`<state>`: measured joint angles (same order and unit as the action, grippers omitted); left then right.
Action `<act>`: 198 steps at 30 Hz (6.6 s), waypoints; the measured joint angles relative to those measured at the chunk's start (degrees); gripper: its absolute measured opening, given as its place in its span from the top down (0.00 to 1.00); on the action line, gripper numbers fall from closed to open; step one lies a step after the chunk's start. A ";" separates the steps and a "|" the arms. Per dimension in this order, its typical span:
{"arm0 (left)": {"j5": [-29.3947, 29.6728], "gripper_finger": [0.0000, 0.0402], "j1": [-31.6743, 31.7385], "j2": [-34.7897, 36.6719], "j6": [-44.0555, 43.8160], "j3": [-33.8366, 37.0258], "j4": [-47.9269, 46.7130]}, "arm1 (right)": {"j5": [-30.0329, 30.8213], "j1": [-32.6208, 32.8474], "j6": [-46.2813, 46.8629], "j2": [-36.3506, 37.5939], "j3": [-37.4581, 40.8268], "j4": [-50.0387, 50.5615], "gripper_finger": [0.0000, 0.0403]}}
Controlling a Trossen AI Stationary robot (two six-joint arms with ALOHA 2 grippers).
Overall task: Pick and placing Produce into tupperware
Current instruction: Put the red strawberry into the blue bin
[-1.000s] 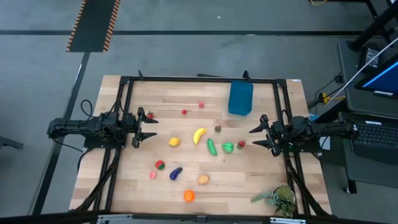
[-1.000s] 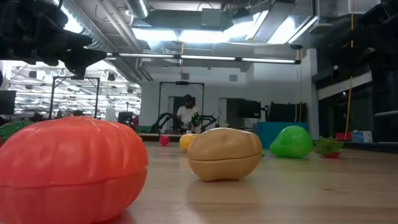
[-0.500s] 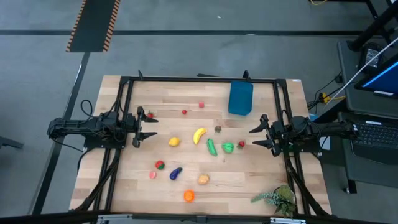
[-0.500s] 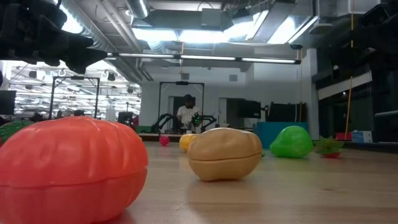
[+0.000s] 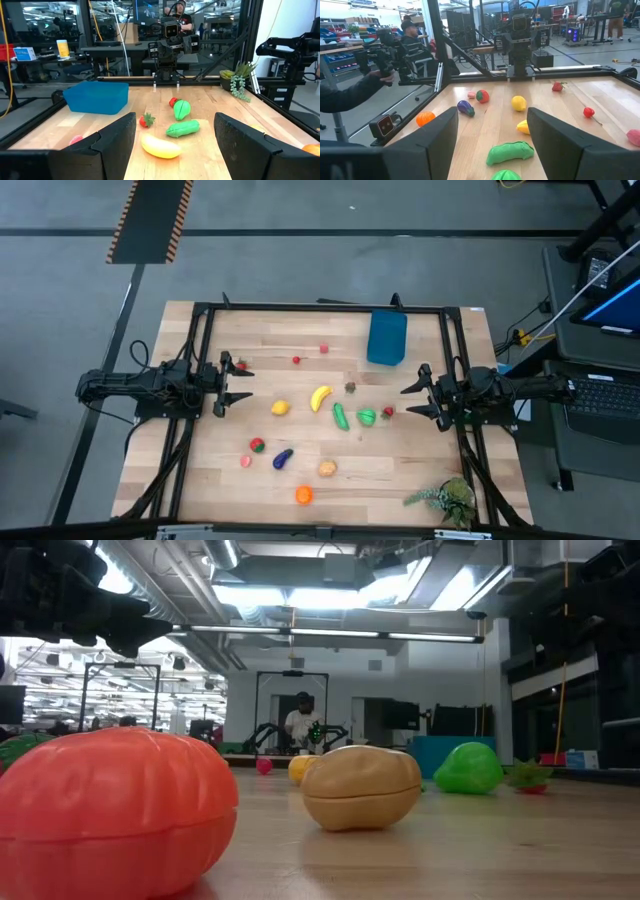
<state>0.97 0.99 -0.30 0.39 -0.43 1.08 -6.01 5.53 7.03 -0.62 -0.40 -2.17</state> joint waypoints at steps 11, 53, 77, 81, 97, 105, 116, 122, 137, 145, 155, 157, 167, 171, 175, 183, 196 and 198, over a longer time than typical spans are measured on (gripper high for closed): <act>0.03 0.35 0.00 -0.01 1.41 0.00 0.04 | 0.99 0.00 0.05 0.00 0.00 -0.94 0.41; 5.14 0.38 -0.04 -31.56 -0.59 -9.32 16.44 | 14.04 -0.12 -4.07 -24.63 -16.99 8.09 0.41; 3.85 0.38 -2.69 -63.93 5.86 -30.40 6.81 | 12.52 -0.09 -5.74 -49.53 -31.83 30.23 0.41; 3.85 0.38 -2.69 -65.03 4.96 -30.40 6.67 | 10.32 -0.09 -8.21 -54.68 -33.36 31.36 0.41; 4.02 0.38 -2.67 -64.99 2.79 -30.40 6.62 | 4.81 -0.05 -19.64 -72.21 -39.29 37.89 0.41; 4.04 0.38 -2.64 -64.95 2.79 -30.40 6.64 | 4.82 0.17 -22.67 -76.16 -39.76 38.02 0.41; 4.04 0.38 -2.64 -64.95 2.79 -30.40 6.64 | 4.84 0.41 -22.60 -81.53 -39.76 37.94 0.41; 4.07 0.38 -2.64 -64.95 2.79 -30.40 6.64 | 6.32 0.41 -22.55 -84.39 -39.74 35.58 0.41; 4.07 0.38 -2.62 -64.95 2.81 -30.40 6.64 | 6.14 0.41 -18.08 -86.97 -39.80 32.85 0.41; 4.07 0.38 -2.62 -64.95 2.81 -30.40 6.64 | 6.15 0.41 -17.99 -86.97 -39.78 32.94 0.44; 4.07 0.38 -2.63 -64.95 2.81 -30.40 6.64 | 5.82 0.45 -17.79 -86.97 -39.77 33.44 0.66; 4.08 0.38 -2.62 -64.95 2.81 -30.40 6.64 | 5.88 0.45 -17.27 -86.97 -39.76 33.46 0.66; 4.50 0.38 -2.62 -64.95 3.16 -30.40 6.64 | 7.60 0.34 -10.14 -86.82 -41.21 34.97 0.65; 4.50 0.38 -2.62 -64.95 3.14 -30.40 6.65 | 7.26 0.23 -9.89 -86.82 -44.84 39.01 0.65; 4.50 0.38 -2.62 -64.95 3.12 -30.40 6.67 | 7.02 0.21 -7.46 -86.75 -49.89 44.55 0.65; 4.50 0.37 -2.64 -64.95 3.20 -30.40 6.67 | 9.59 0.21 -2.46 -86.71 -59.54 55.53 0.65; 4.50 0.37 -2.62 -64.93 7.71 -30.40 6.43 | 23.41 0.49 7.88 -69.93 -63.87 64.94 0.65; 4.50 0.37 -2.62 -64.93 7.73 -30.40 6.40 | 24.40 1.03 7.67 -64.74 -61.28 60.06 0.65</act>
<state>5.48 -1.63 -65.23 8.12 -30.83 7.49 18.40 6.56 14.70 -65.36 -61.69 57.89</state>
